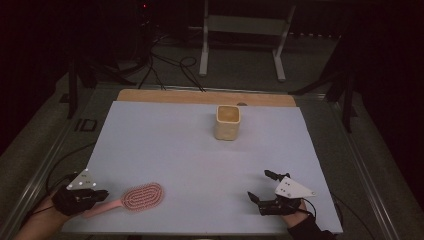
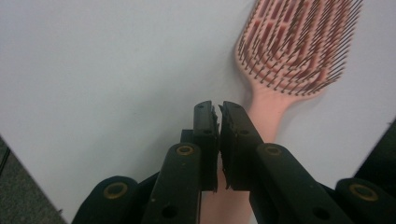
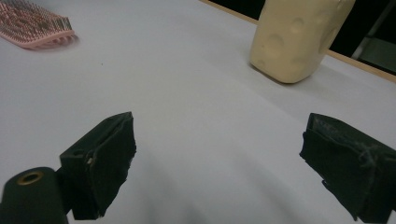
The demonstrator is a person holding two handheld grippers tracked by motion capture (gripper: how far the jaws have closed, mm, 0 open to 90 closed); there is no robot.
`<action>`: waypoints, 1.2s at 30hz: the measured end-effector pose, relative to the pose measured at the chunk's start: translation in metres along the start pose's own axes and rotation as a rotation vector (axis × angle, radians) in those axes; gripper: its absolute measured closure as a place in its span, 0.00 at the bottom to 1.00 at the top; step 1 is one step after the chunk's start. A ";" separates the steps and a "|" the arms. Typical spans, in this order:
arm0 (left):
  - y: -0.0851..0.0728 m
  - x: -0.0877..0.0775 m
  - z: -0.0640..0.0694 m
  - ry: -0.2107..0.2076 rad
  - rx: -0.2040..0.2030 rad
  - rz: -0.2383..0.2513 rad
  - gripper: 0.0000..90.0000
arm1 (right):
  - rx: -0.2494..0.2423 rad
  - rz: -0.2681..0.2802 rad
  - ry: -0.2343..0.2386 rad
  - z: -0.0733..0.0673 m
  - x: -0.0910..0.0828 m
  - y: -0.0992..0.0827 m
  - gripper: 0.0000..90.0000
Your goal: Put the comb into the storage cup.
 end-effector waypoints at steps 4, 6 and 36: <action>0.007 -0.011 0.003 0.002 0.027 -0.012 0.83 | -0.002 0.000 0.003 0.000 0.000 0.000 0.11; 0.009 -0.014 0.004 0.003 0.037 -0.024 0.75 | 0.001 -0.001 0.001 0.000 0.000 0.000 0.11; 0.026 0.020 0.023 -0.146 0.167 -0.286 0.00 | 0.003 -0.004 0.007 0.000 0.001 0.000 0.11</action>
Point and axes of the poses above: each handheld gripper's, and its own axes: x roughly forward along the jaws, y roughly out of its top, z roughly to its right, the point moved 2 cm from there along x, roughly forward along the jaws, and after that the axes turned 11 degrees about z, right-handed, at the moved point
